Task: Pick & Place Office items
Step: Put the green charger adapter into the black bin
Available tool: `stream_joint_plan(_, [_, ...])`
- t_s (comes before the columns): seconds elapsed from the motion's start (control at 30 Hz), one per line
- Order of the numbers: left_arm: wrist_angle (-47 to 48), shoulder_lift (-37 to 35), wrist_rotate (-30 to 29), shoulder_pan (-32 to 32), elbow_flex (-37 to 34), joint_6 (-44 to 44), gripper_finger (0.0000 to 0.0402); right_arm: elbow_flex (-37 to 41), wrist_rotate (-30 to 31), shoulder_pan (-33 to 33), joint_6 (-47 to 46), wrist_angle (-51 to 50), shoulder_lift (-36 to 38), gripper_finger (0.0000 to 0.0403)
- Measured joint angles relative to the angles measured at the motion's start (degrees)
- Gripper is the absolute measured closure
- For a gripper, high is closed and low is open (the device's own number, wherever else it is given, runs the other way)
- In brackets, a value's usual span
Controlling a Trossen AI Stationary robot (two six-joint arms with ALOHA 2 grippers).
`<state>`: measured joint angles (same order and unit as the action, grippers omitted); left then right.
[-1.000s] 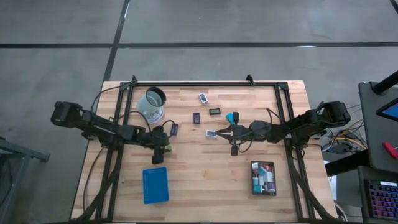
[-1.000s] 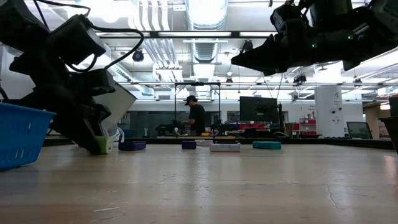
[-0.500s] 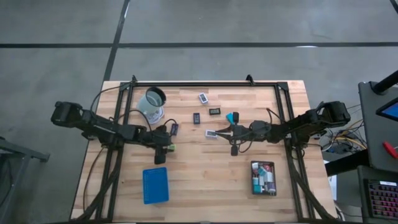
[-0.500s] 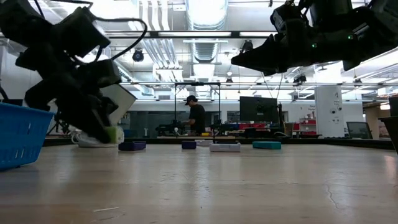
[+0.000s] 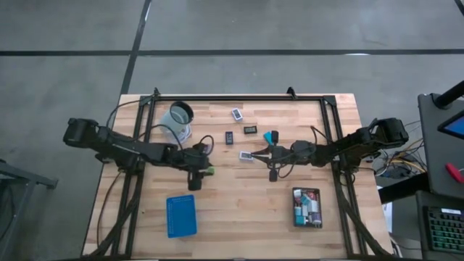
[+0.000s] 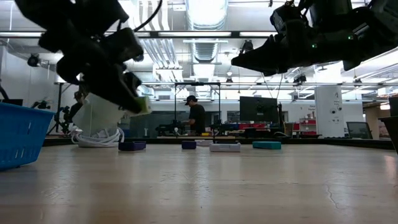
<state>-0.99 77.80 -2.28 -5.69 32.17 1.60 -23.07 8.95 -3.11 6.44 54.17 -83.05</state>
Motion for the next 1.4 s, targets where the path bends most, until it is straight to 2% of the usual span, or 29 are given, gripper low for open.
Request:
stream_joint_plan(0.43, [1.93, 17.39, 0.90, 0.00, 15.41, -8.20, 0.0258, 0.00, 0.00, 0.00, 0.00, -0.92, 0.00, 0.0376])
stream_joint_plan(0.77, [2.32, 26.78, 2.31, 0.00, 24.62, -5.65, 0.0257, 0.00, 0.00, 0.00, 0.00, -1.73, 0.02, 0.0376])
stream_joint_plan(0.97, [1.92, 29.55, 3.03, 0.00, 27.07, -2.90, 0.0258, 0.00, 0.00, 0.01, 0.00, -1.73, 0.02, 0.0376])
stream_joint_plan(1.4, [-0.88, 33.85, 4.06, 0.00, 26.95, 1.92, 0.0256, 0.00, 0.02, 0.02, 0.00, -1.75, 0.02, 0.0376])
